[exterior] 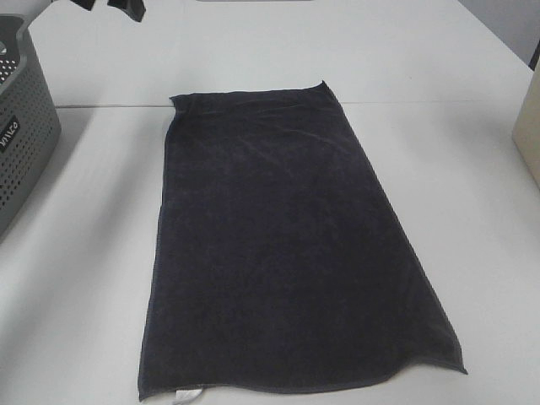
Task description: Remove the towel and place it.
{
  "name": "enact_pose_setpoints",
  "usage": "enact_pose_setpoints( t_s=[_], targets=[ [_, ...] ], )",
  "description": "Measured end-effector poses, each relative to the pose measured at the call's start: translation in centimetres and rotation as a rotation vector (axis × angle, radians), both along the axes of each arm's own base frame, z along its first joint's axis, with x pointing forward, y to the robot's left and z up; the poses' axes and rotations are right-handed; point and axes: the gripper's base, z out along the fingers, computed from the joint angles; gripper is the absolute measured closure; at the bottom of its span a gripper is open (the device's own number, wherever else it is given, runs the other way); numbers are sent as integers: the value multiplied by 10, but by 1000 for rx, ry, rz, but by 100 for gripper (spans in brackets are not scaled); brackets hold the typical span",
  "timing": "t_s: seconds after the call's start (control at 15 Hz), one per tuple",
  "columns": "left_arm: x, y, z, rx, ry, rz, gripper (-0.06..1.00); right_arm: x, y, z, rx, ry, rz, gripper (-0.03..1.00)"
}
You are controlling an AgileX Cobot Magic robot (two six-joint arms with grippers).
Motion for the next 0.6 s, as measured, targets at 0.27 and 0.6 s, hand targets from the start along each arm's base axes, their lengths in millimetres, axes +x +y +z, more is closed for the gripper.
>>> enact_pose_setpoints(
  t_s=[0.27,0.6],
  targets=[
    [-32,67,46,-35,109,234,21,-41,-13,45,-65,-51,-105,18],
    [-60,90,86,-87,58,297,21,-117,-16,49,-62,56,-97,19]
  ],
)
